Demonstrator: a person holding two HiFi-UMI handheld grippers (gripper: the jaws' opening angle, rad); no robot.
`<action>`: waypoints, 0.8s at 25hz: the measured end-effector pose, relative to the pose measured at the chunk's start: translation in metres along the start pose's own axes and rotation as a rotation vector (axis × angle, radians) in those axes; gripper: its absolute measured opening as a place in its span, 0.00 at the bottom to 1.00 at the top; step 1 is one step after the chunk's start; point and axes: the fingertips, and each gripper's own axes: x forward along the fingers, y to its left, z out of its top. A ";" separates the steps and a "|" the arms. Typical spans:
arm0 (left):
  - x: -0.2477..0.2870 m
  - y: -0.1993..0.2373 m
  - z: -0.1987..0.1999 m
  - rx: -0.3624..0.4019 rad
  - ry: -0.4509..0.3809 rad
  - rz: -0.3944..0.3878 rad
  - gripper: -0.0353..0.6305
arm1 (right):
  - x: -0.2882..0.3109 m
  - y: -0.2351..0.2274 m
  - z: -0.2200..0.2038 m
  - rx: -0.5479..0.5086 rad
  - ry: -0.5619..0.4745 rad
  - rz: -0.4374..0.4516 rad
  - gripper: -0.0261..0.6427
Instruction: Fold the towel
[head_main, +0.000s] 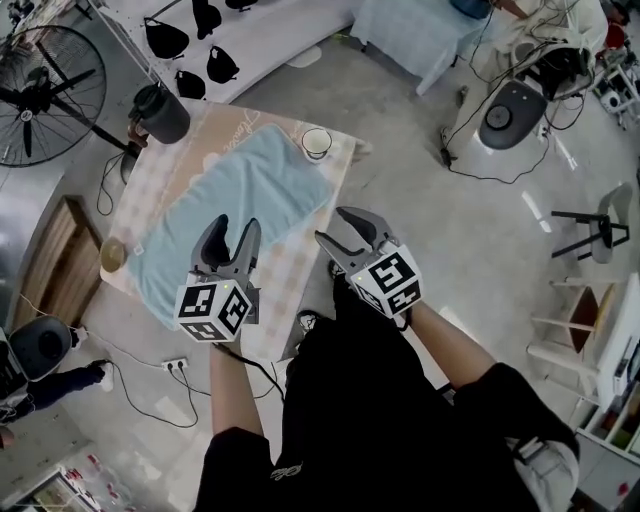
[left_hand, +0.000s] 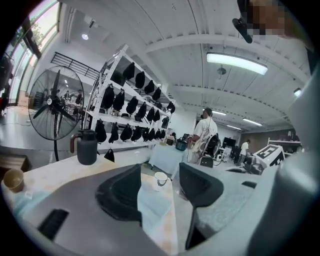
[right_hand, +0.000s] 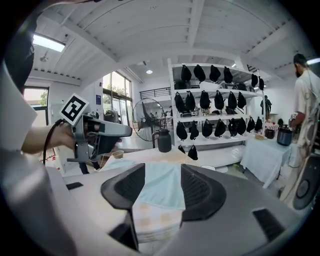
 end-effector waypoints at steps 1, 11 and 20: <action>0.014 0.007 0.001 0.002 0.013 0.001 0.39 | 0.008 -0.009 -0.002 0.013 0.009 0.002 0.34; 0.171 0.069 -0.007 -0.054 0.138 0.038 0.39 | 0.092 -0.109 -0.036 0.084 0.156 0.087 0.34; 0.290 0.116 -0.063 -0.161 0.310 0.032 0.39 | 0.145 -0.165 -0.107 0.166 0.335 0.130 0.34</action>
